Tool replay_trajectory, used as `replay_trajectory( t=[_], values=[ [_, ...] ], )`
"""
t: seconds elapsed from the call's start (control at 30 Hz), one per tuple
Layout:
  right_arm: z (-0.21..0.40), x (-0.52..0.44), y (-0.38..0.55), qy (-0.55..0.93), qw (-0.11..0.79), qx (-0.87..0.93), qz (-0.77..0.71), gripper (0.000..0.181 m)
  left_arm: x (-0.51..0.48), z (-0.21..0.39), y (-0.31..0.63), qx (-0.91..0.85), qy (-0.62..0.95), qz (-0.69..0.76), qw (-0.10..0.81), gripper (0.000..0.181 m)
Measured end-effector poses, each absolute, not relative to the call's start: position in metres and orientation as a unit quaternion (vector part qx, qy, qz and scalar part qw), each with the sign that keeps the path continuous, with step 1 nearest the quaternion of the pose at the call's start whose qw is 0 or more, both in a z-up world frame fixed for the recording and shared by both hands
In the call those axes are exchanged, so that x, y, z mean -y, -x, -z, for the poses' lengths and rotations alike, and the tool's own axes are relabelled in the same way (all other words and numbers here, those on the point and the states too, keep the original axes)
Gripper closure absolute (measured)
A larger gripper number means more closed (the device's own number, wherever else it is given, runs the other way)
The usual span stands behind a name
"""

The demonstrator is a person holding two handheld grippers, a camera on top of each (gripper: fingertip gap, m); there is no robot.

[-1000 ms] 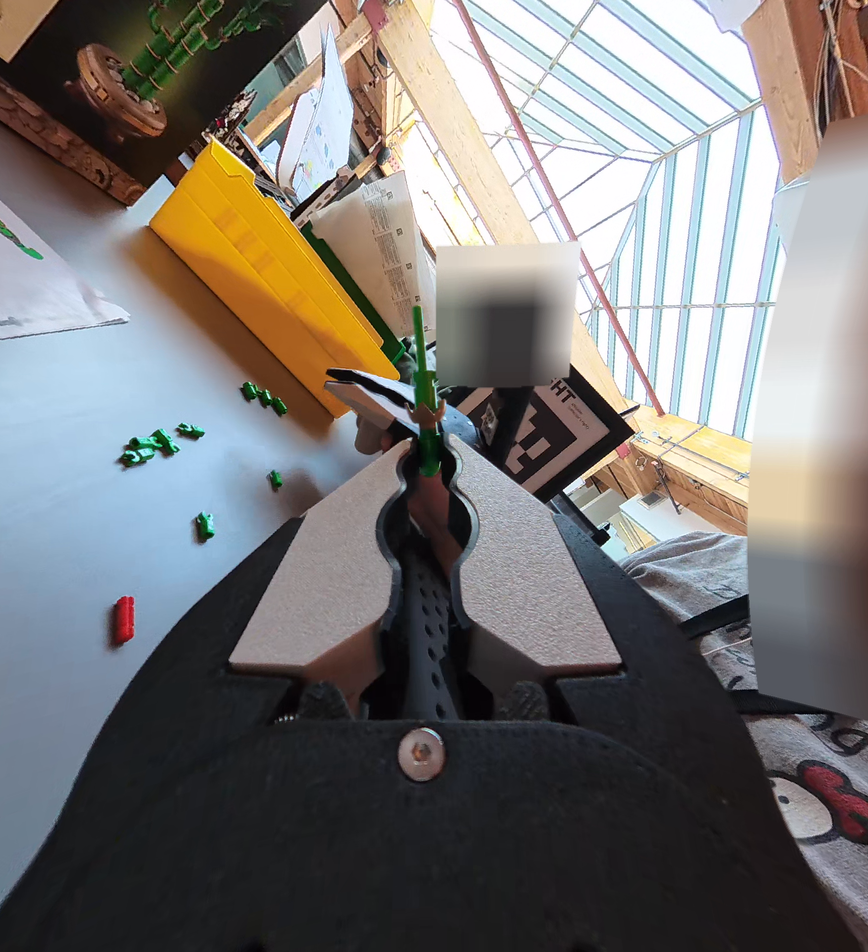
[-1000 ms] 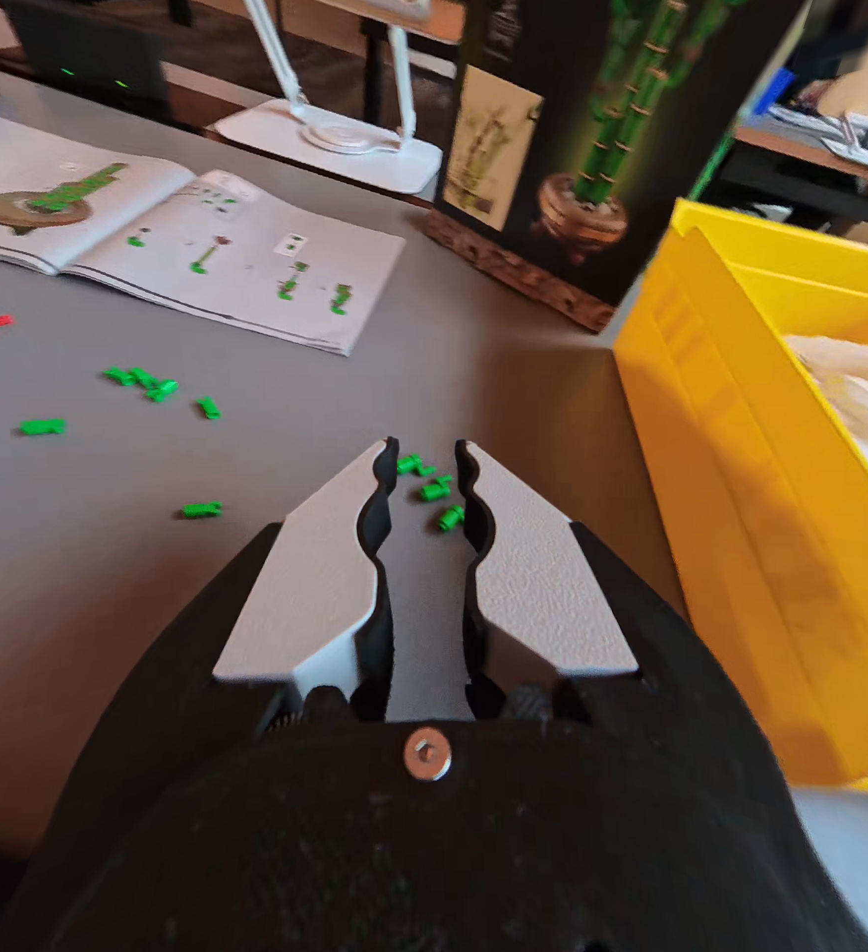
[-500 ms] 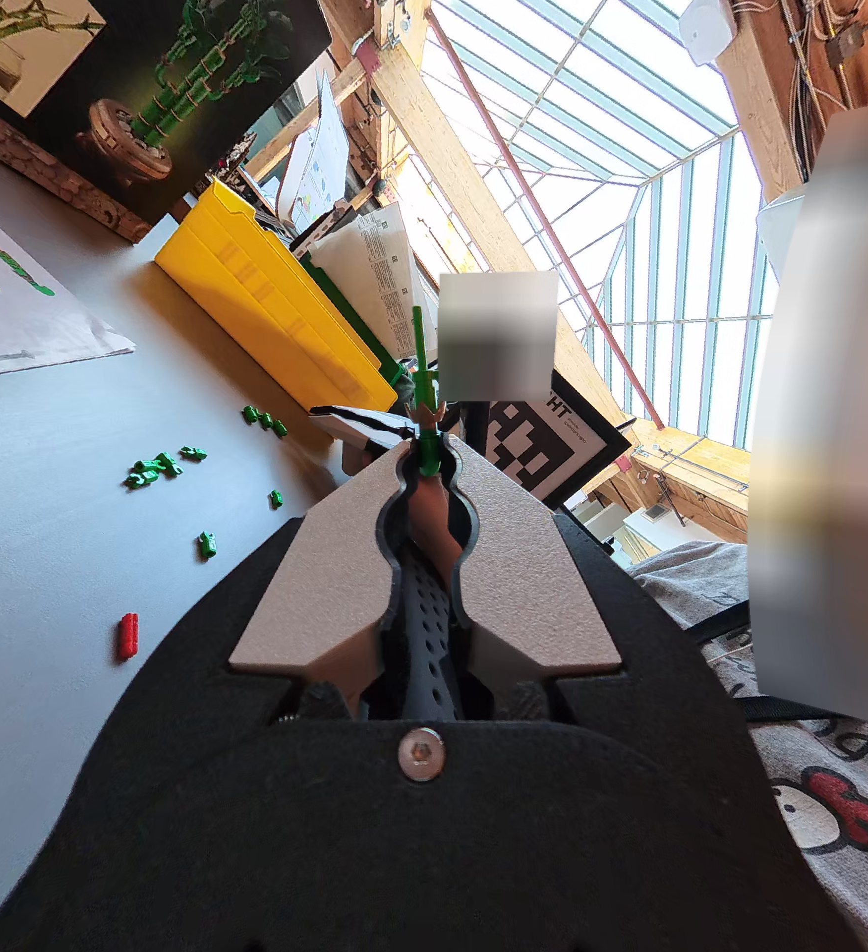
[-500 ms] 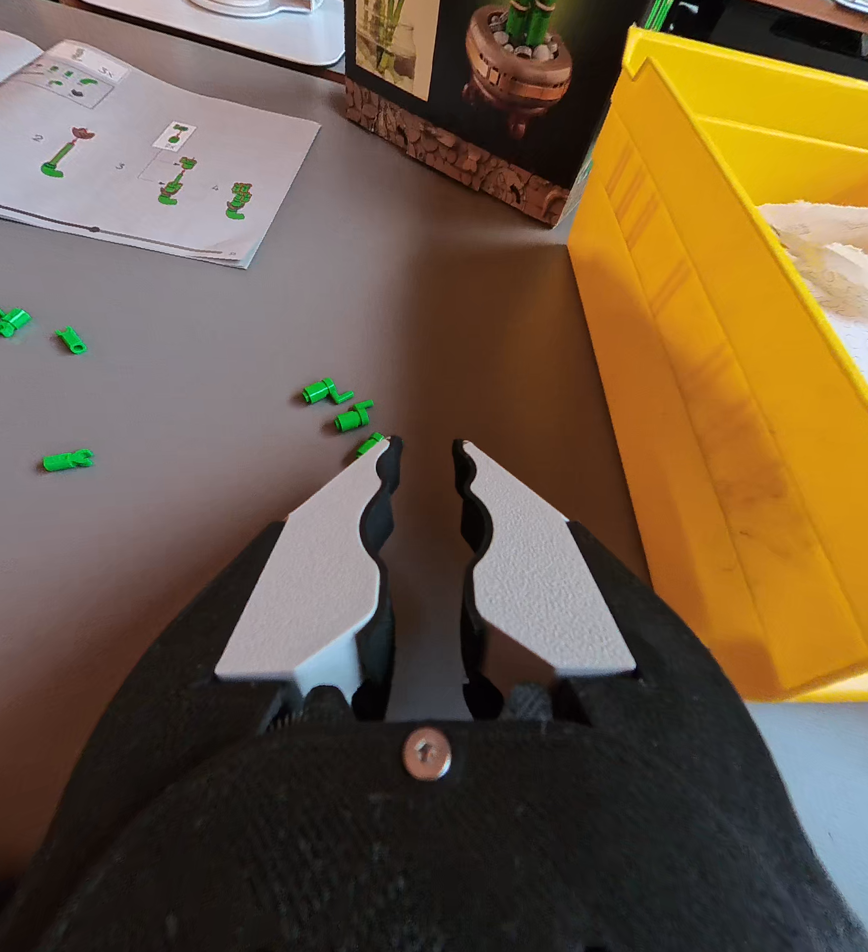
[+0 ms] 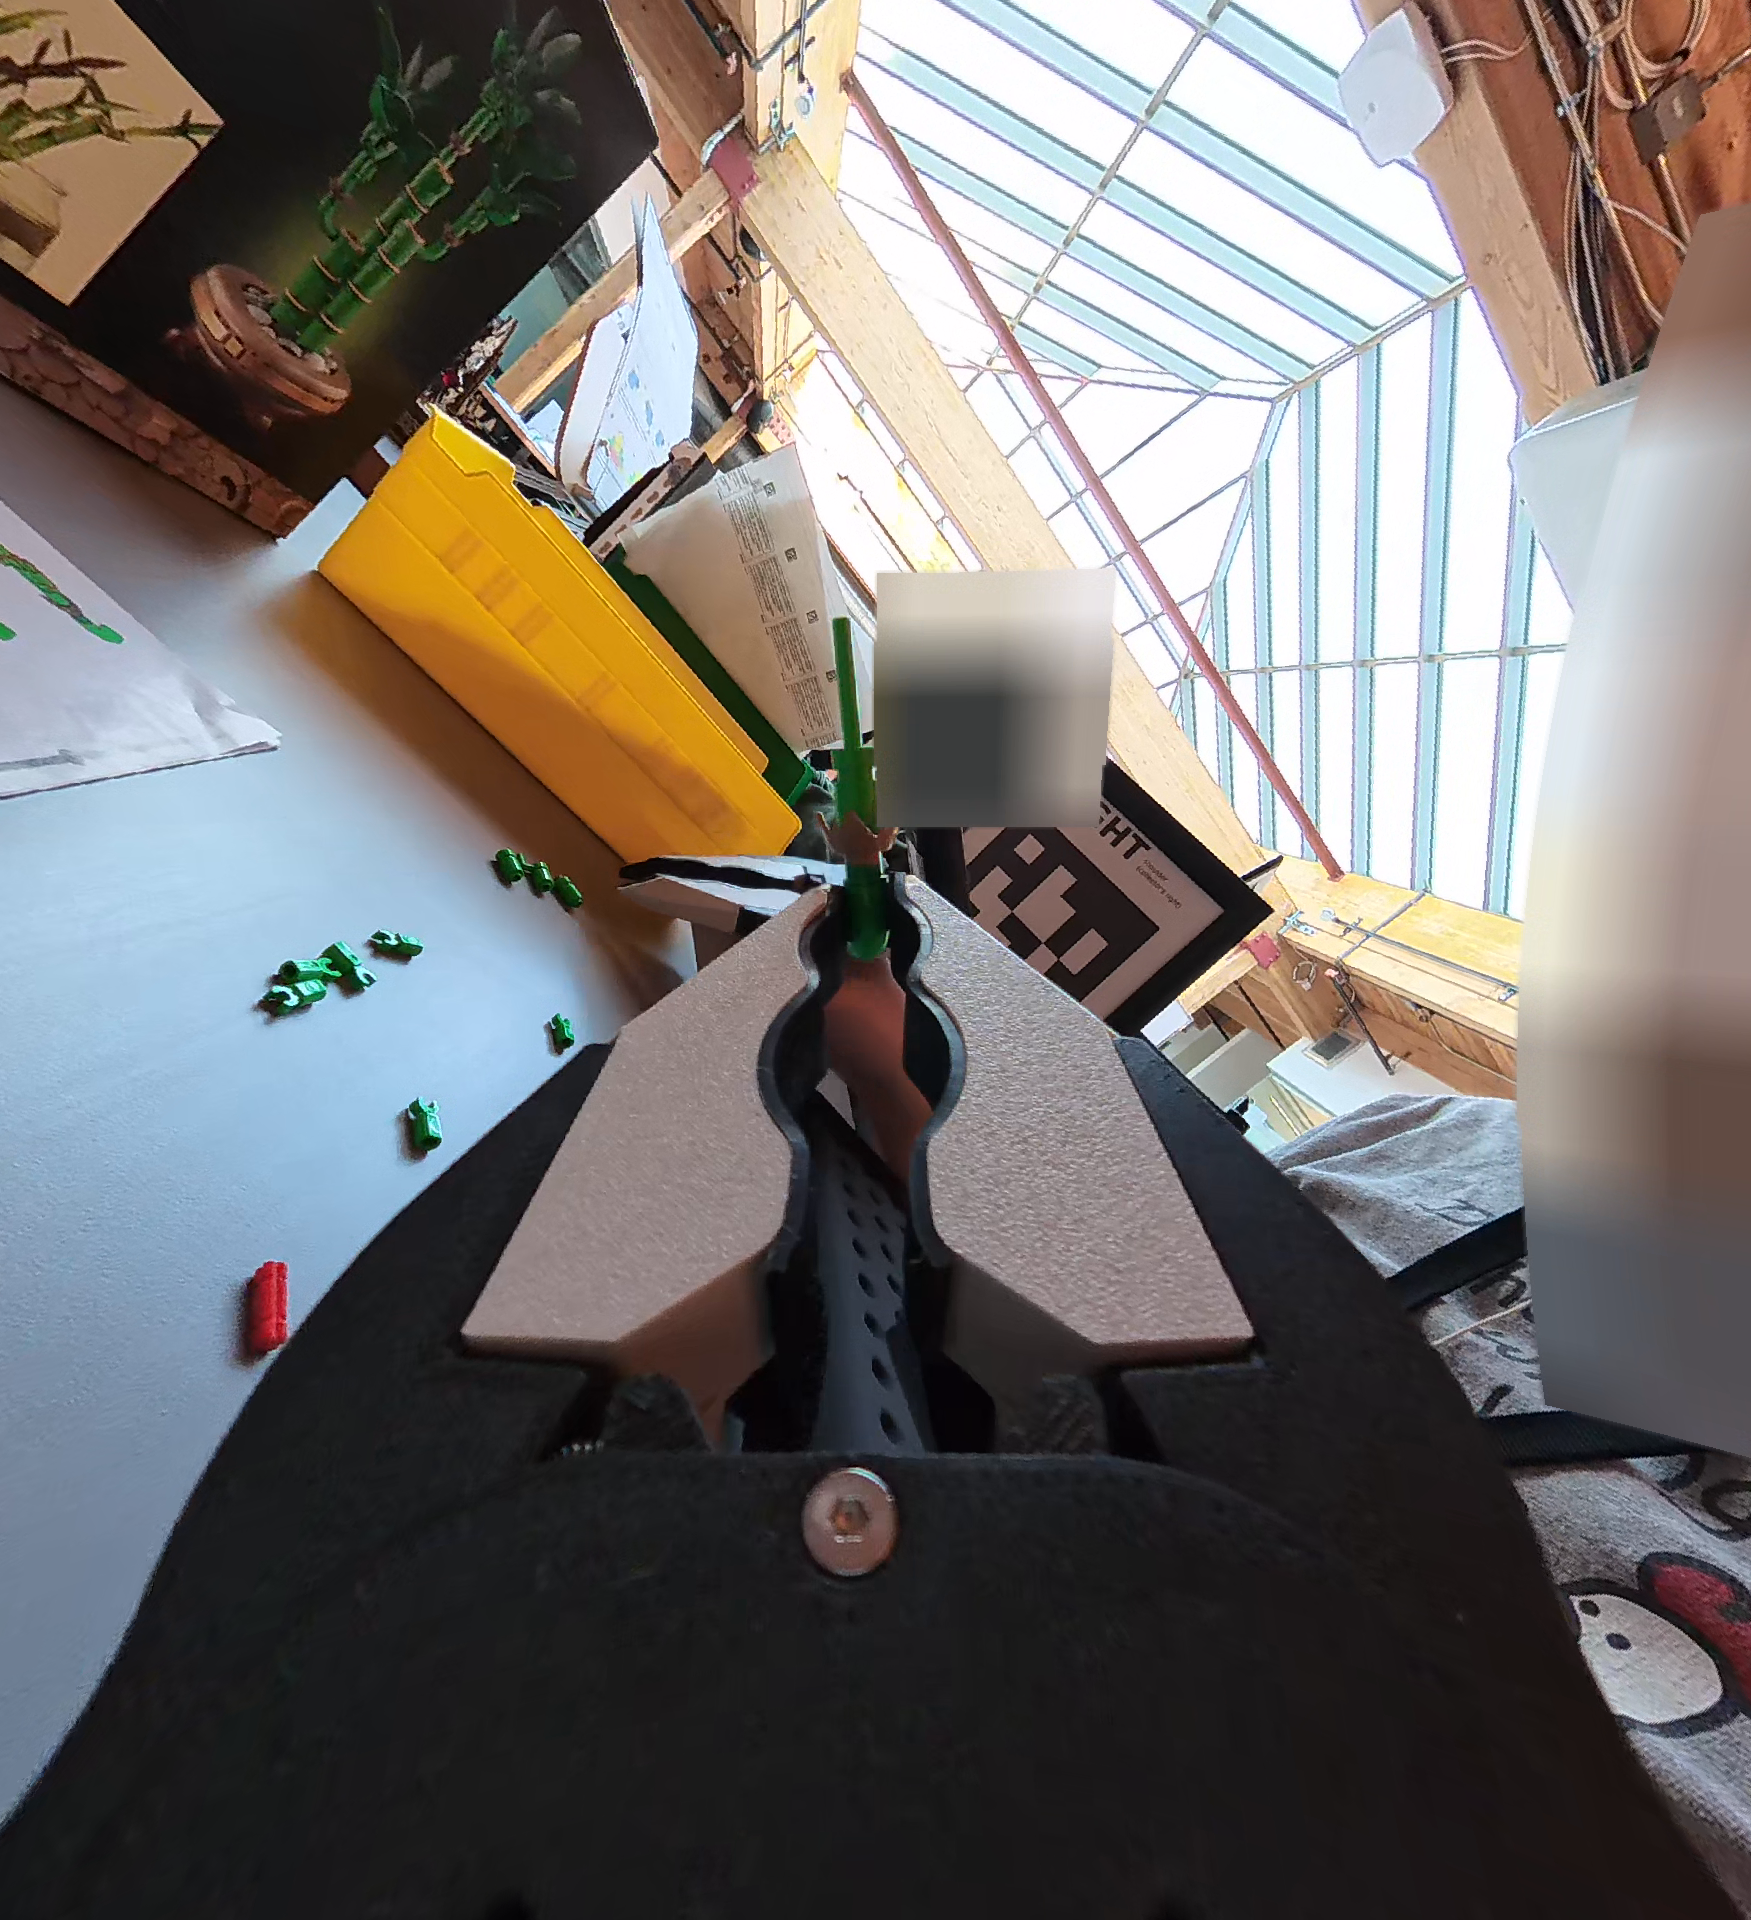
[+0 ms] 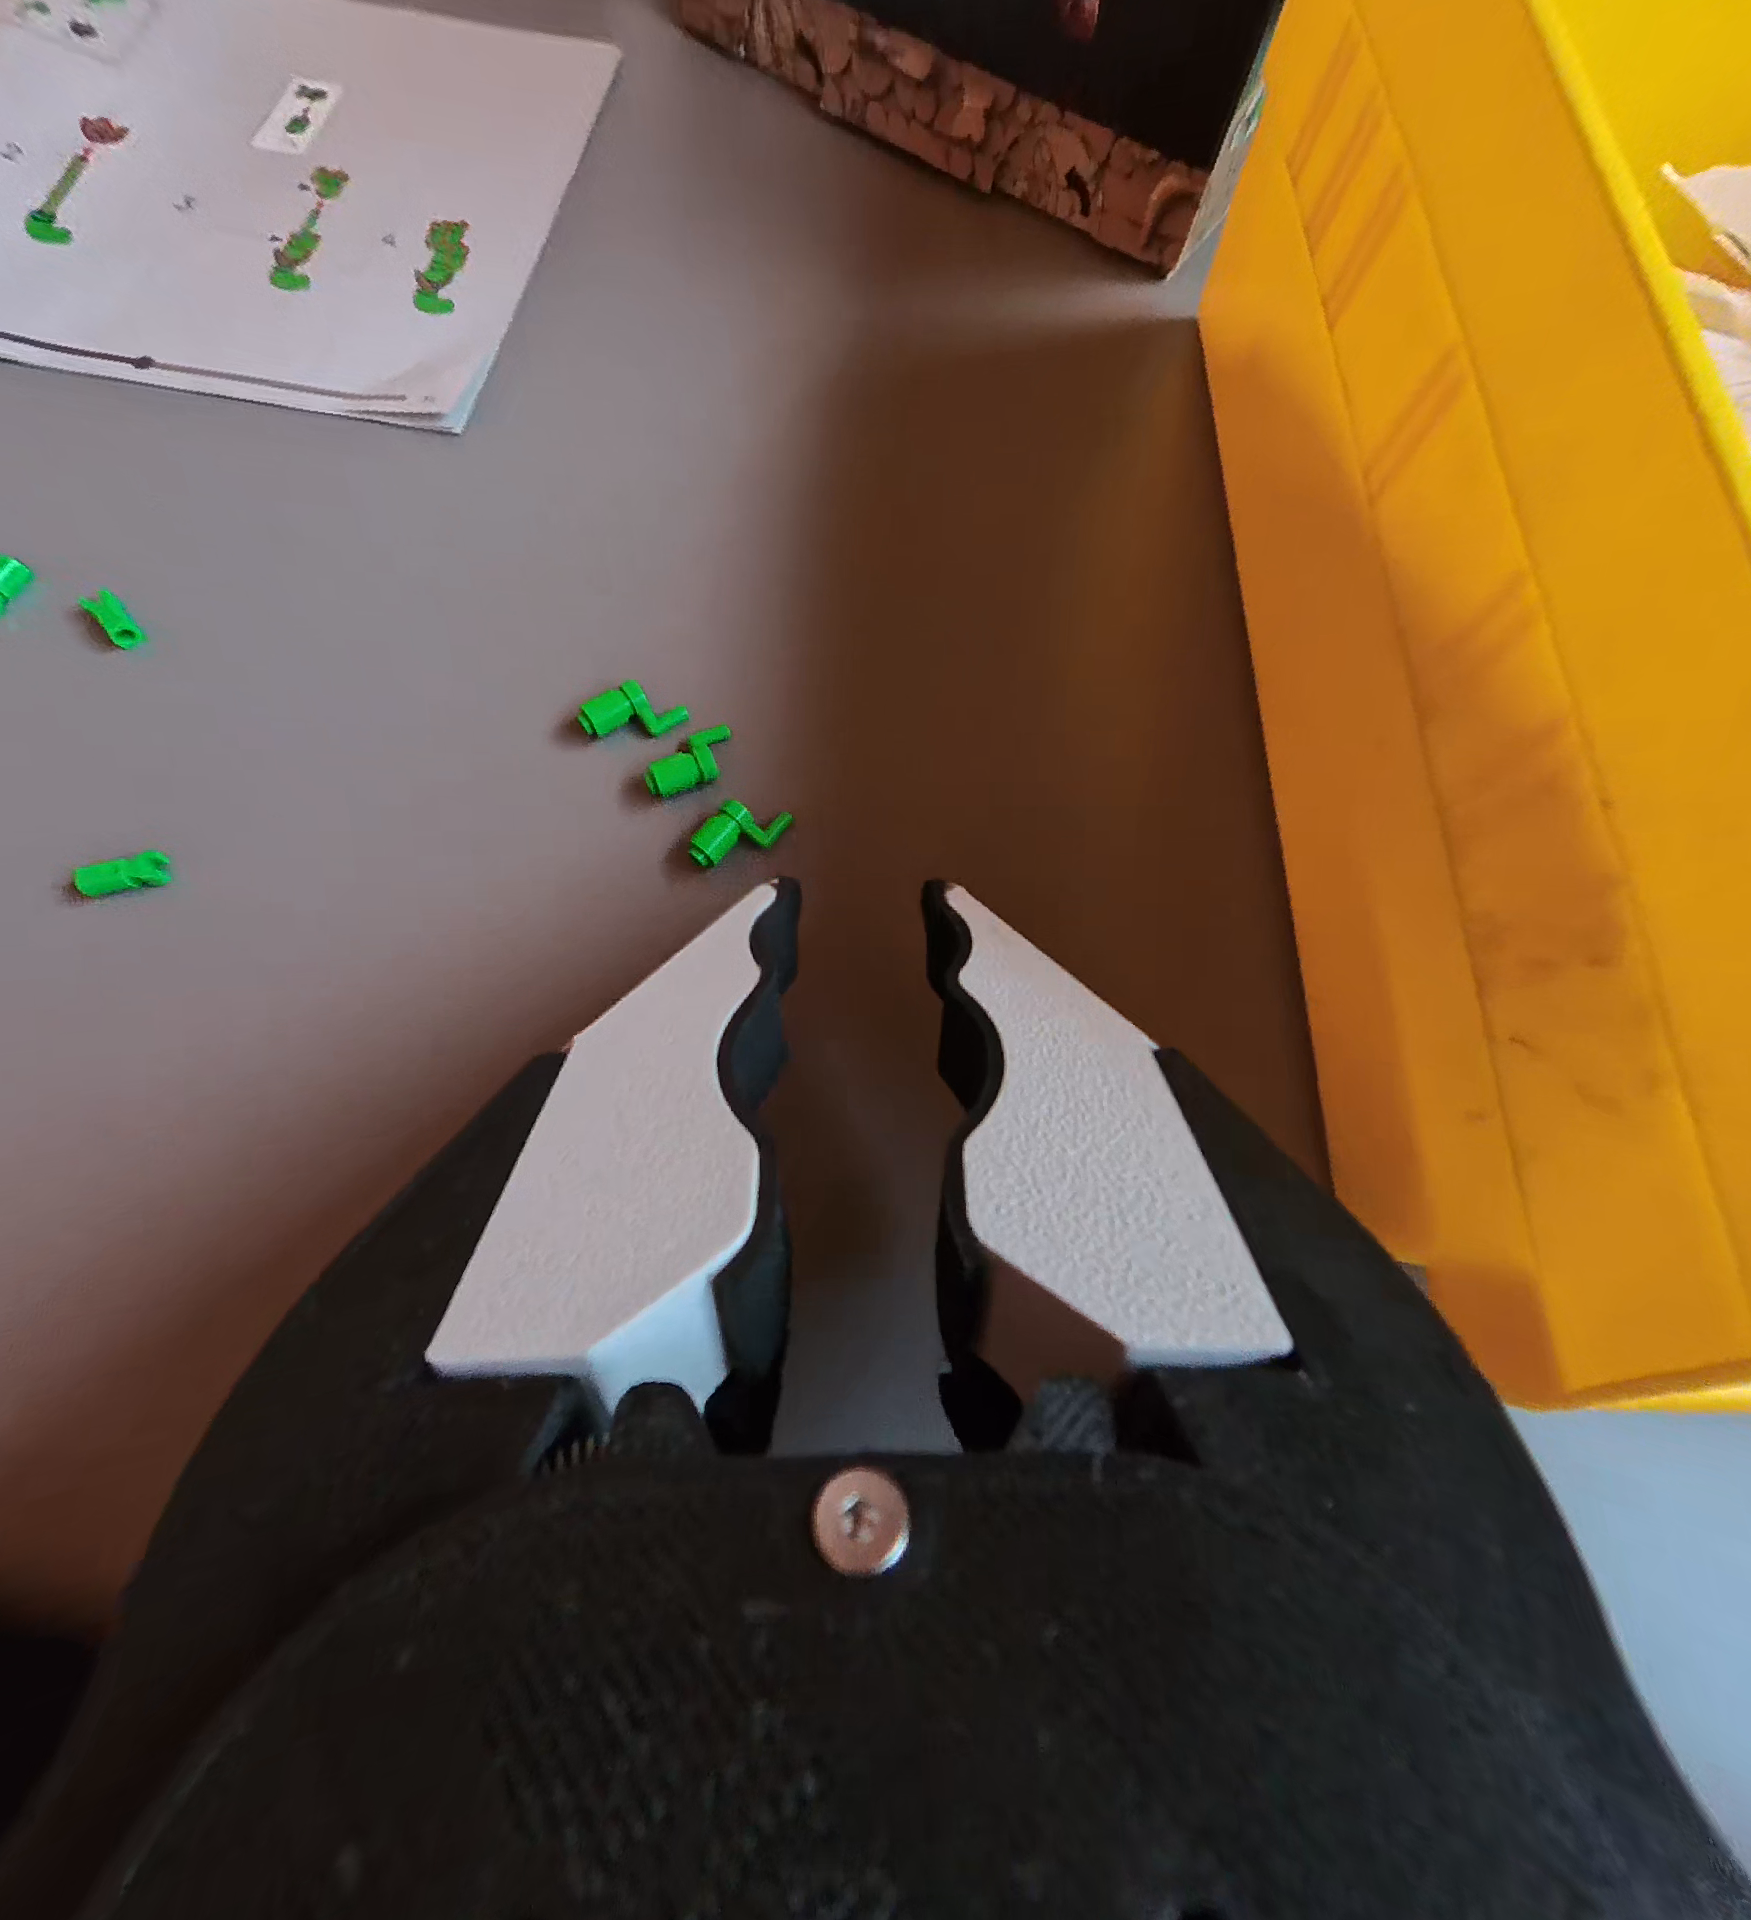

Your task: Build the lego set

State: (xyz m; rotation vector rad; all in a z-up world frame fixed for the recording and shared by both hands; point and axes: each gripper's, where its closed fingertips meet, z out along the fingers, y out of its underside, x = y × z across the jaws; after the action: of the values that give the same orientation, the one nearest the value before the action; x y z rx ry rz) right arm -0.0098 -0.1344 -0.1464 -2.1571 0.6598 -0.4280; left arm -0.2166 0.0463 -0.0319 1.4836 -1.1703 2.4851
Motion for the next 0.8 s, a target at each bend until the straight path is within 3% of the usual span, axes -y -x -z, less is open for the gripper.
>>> replay_trajectory(
  t=[0.3,0.8],
  values=[
    [0.145,0.134,-0.001,0.884,0.364,-0.272,0.108,0.157,-0.041,0.033,0.217,0.381,-0.475,-0.793,0.024,0.176],
    [0.157,0.097,0.028,0.925,0.276,-0.223,0.135,0.161,-0.039,0.03,0.219,0.374,-0.47,-0.799,0.033,0.176]
  ],
)
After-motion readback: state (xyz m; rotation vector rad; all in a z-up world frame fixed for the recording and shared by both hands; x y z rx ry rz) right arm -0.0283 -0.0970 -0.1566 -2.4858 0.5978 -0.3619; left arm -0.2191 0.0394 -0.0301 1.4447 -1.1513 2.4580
